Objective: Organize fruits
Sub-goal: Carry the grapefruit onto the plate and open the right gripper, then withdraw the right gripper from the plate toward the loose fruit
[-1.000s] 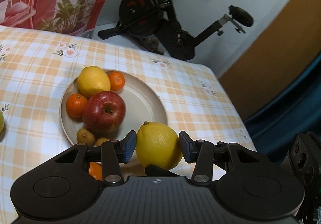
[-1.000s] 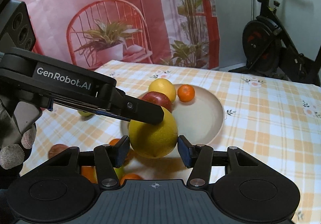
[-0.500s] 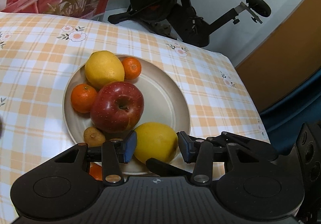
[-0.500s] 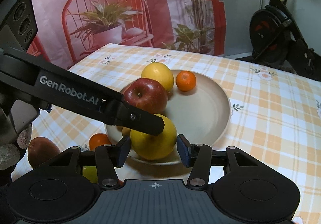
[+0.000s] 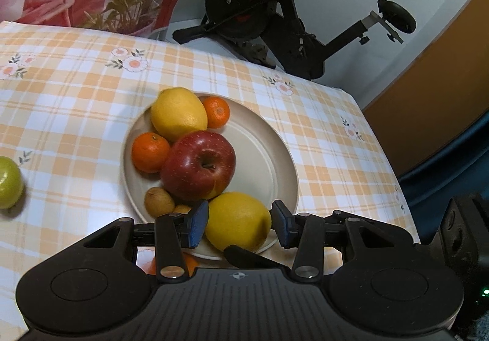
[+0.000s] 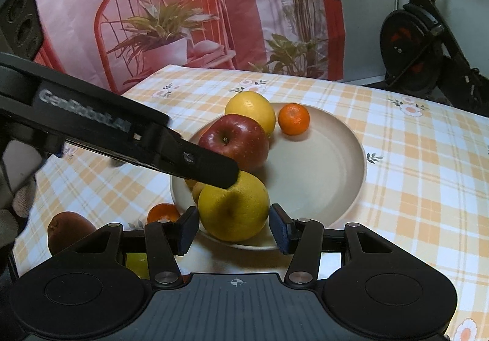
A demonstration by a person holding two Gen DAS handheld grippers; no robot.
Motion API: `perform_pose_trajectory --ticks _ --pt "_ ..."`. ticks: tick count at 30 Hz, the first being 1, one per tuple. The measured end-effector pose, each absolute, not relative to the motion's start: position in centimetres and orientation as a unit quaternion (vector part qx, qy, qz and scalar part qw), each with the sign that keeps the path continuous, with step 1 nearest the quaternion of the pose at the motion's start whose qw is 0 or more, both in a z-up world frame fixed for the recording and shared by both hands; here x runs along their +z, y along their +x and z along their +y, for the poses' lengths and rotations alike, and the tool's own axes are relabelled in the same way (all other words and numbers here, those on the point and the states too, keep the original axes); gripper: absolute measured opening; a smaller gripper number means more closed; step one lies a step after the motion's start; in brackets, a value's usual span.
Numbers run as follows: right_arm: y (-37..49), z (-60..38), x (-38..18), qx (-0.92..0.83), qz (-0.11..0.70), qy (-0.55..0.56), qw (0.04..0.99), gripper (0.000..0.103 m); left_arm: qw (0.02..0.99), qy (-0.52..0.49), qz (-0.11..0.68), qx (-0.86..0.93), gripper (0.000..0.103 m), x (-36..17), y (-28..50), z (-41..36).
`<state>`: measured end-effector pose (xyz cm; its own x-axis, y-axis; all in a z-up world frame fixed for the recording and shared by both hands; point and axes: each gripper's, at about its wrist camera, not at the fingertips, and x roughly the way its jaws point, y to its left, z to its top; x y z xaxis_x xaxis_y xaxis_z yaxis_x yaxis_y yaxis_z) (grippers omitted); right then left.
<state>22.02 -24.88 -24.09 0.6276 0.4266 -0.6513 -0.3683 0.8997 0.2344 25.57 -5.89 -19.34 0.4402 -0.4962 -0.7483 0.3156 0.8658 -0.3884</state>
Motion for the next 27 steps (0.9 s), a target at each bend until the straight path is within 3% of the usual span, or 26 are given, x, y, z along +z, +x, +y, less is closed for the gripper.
perform_pose_trajectory --ticks 14,27 --pt "19.7 -24.5 -23.4 0.205 0.367 0.048 0.906 0.050 0.878 -0.053 0.426 -0.211 0.047 -15.4 23.3 -1.6" --pt "17.0 -24.2 -22.9 0.196 0.356 0.052 0.912 0.049 0.899 -0.025 0.404 -0.164 0.048 -15.0 21.1 3.1"
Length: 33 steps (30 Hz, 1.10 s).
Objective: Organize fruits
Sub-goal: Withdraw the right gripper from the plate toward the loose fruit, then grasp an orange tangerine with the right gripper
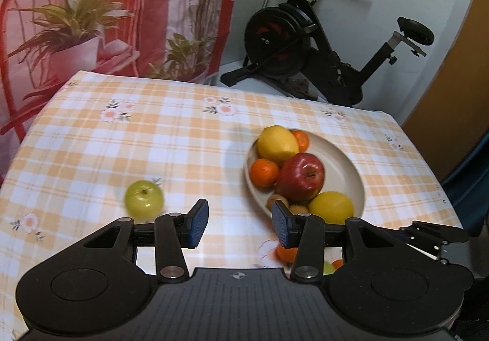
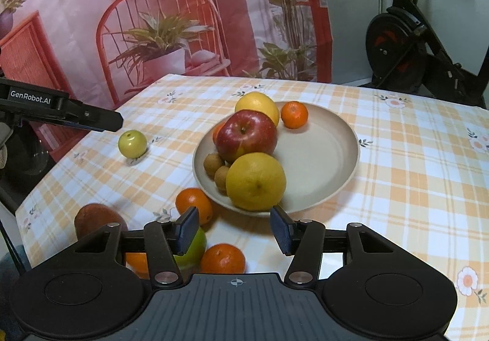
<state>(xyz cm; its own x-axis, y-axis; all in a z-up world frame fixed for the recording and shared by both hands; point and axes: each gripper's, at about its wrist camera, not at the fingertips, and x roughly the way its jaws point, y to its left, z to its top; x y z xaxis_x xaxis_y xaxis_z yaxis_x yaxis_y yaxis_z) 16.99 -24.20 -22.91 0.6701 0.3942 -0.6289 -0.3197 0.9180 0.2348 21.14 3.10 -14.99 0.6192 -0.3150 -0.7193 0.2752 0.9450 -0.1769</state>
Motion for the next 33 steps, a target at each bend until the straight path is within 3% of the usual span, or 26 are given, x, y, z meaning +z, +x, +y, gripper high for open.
perform_pose_trajectory --ticks 22,33 --pt "15.1 -21.8 -25.1 0.211 0.388 -0.045 0.896 0.042 0.913 -0.056 0.382 -0.136 0.048 -16.3 18.5 5.0" --pt "15.6 -21.6 -25.8 0.218 0.388 -0.037 0.895 0.035 0.907 -0.054 0.393 -0.141 0.048 -17.3 18.2 4.2"
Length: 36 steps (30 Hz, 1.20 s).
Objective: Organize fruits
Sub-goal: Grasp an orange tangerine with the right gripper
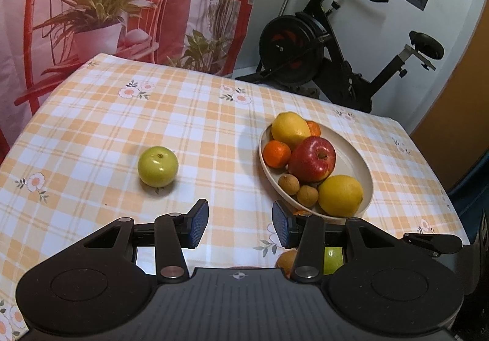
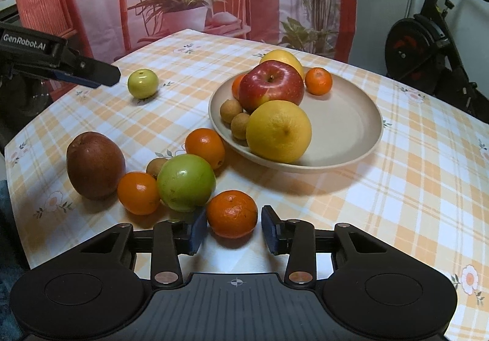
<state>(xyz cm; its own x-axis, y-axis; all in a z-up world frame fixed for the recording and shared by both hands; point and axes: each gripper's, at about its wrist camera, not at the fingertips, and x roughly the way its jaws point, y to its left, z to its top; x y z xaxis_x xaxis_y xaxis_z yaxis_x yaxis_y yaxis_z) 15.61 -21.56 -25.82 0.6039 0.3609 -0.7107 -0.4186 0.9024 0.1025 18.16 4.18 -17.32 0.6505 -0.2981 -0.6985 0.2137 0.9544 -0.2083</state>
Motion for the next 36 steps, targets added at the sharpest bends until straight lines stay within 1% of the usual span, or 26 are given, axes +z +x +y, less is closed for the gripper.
perform_pose_trajectory --ticks 16,21,30,36 --pt "15.0 -22.5 -26.1 0.218 0.375 -0.008 0.901 0.032 0.892 -0.016 0.420 -0.169 0.048 -18.4 18.5 1.8" --pt "14.6 -23.0 -25.7 0.214 0.366 0.002 0.906 0.032 0.900 -0.027 0.410 -0.145 0.048 -17.6 18.9 3.0" --pt "14.3 -23.7 -24.2 0.206 0.336 0.011 0.919 0.032 0.916 -0.070 0.390 -0.070 0.047 -15.3 20.6 8.1" --pt "15.0 -23.8 -23.0 0.208 0.323 0.005 0.923 0.032 0.916 -0.071 0.387 -0.079 0.047 -14.4 21.4 7.8"
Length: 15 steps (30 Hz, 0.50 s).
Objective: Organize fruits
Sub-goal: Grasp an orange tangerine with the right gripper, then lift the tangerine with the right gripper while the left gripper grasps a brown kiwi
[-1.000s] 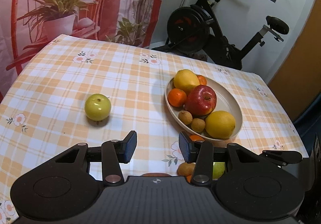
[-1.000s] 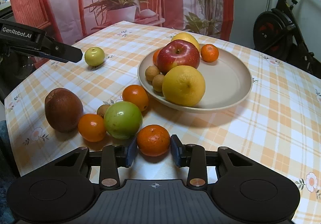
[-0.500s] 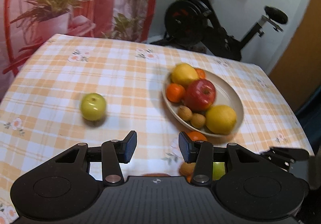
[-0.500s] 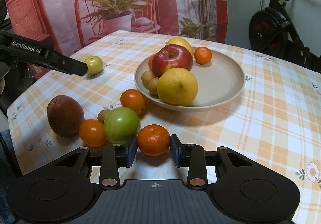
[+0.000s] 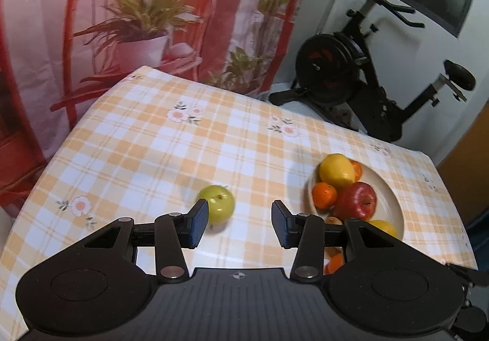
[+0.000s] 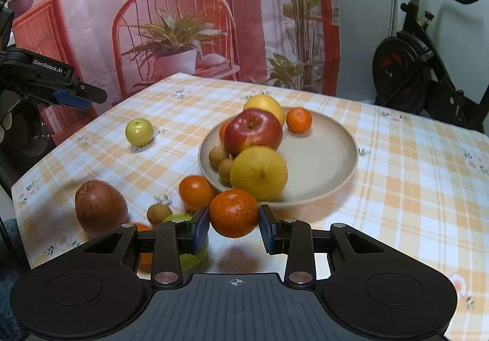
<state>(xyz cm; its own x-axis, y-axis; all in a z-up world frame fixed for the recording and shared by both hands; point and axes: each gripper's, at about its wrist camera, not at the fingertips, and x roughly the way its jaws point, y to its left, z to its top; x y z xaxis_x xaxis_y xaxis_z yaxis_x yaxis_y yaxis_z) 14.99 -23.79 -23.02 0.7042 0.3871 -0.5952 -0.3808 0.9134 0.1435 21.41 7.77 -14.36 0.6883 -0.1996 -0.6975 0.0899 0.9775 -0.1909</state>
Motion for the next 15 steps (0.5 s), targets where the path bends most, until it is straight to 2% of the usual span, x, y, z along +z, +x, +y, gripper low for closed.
perform_pose_trajectory --ticks 10,15 --pt "15.5 -24.1 -22.2 0.207 0.315 0.001 0.926 0.032 0.900 -0.055 0.414 -0.125 0.047 -16.0 21.2 4.5" --pt "15.6 -24.6 -22.5 0.202 0.317 0.015 0.927 0.032 0.875 -0.027 0.453 -0.170 0.046 -17.9 20.8 2.2"
